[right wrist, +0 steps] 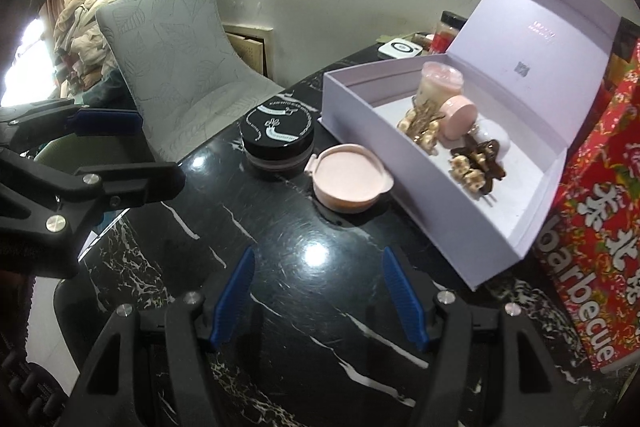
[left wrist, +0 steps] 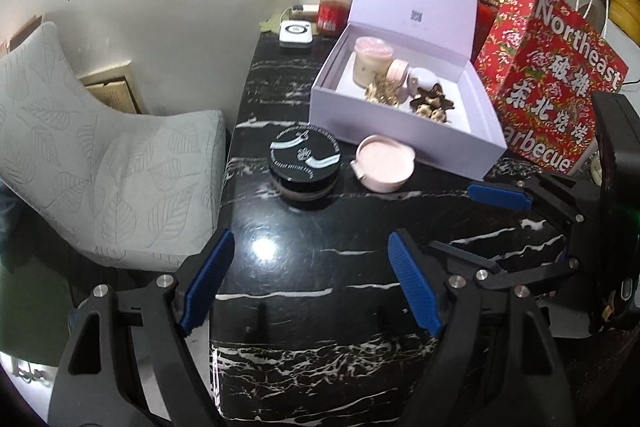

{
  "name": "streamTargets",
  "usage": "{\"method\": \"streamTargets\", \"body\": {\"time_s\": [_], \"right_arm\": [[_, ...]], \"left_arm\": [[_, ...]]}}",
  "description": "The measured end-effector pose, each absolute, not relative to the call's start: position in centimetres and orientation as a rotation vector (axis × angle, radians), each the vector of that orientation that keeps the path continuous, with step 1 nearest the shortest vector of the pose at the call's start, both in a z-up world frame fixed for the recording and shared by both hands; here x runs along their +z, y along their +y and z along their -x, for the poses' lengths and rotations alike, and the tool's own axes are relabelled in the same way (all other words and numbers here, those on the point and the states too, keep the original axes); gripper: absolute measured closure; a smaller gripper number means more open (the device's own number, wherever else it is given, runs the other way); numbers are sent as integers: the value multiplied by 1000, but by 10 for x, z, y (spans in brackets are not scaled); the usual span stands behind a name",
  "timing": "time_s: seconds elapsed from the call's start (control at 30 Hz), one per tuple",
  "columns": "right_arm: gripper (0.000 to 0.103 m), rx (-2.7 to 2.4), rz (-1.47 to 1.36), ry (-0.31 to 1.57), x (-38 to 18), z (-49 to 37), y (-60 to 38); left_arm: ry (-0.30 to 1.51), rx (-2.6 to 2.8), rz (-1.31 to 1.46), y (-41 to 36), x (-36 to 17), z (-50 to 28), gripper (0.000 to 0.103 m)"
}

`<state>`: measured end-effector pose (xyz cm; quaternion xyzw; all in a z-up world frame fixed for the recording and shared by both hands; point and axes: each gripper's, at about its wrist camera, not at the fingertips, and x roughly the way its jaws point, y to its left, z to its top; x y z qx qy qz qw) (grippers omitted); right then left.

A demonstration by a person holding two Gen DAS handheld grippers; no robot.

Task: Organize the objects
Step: 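Grasp the open pink compact with the right gripper while the left gripper grasps the black powder jar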

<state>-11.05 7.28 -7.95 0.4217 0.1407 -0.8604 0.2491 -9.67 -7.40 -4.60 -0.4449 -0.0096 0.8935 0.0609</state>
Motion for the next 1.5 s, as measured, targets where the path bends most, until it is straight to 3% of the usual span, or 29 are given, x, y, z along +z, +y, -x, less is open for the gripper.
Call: {"method": "streamTargets", "body": {"time_s": [0.7,1.4,1.5], "right_arm": [[36,-2391,-1206,303,-111,155,70],[36,-2369,-1175,315,-119,189,56],[42,-2374,-1174,320,-119,190,55]], "left_arm": [[-74,2608,1429,-86,-93,151,24],[16,2522,1411,-75,-112,198,24],[17,2529,1413,-77,-113,202,24]]}}
